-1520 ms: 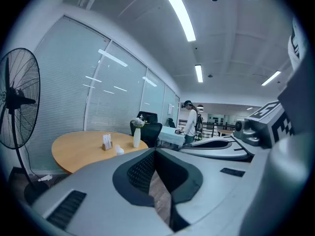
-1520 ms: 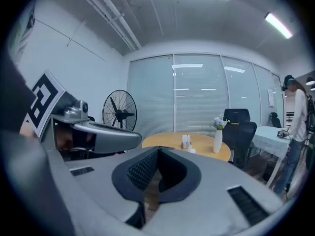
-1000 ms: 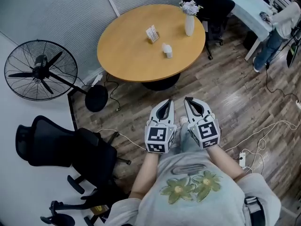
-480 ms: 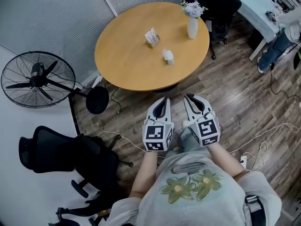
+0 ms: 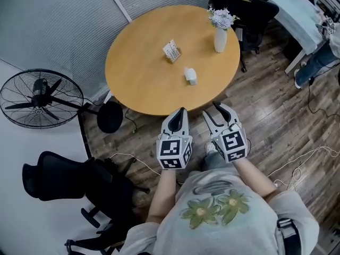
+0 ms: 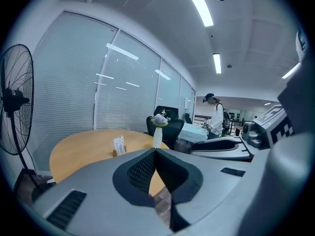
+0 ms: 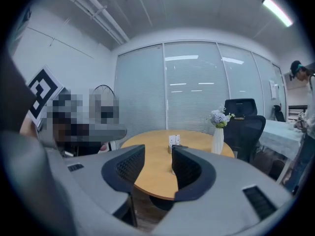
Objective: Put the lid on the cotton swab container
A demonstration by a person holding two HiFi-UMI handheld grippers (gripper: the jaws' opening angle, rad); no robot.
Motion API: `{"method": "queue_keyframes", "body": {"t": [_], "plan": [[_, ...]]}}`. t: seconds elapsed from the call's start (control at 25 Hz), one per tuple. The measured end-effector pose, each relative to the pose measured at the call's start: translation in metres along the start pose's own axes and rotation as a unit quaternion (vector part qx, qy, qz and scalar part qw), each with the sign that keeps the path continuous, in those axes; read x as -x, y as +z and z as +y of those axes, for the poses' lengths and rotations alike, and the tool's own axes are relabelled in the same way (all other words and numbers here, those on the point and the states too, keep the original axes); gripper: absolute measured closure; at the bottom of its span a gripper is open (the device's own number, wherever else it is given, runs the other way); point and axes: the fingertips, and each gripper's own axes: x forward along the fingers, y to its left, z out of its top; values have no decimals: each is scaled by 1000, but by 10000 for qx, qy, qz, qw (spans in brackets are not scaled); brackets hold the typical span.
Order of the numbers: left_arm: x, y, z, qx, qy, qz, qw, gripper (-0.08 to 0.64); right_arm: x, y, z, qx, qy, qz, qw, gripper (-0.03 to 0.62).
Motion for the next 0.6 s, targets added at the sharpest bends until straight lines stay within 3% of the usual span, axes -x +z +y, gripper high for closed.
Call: {"method": "queue_keyframes", "body": {"t": [0.12, 0.2, 0.48, 0.6], "plan": [[-16, 7, 5, 60, 97, -48, 9999, 563, -15, 0, -13, 29, 87, 70, 9999, 410], [-28, 12, 8, 133, 112, -104, 9998, 548, -26, 0, -22, 31, 152, 125, 9998, 370], [-66, 19, 11, 220, 134, -107, 9996, 401, -54, 0, -47, 131, 404, 217, 9989, 352], [-77, 20, 14, 276, 192, -93, 9994, 390, -63, -4, -55, 168, 480, 289, 9983, 336]]}}
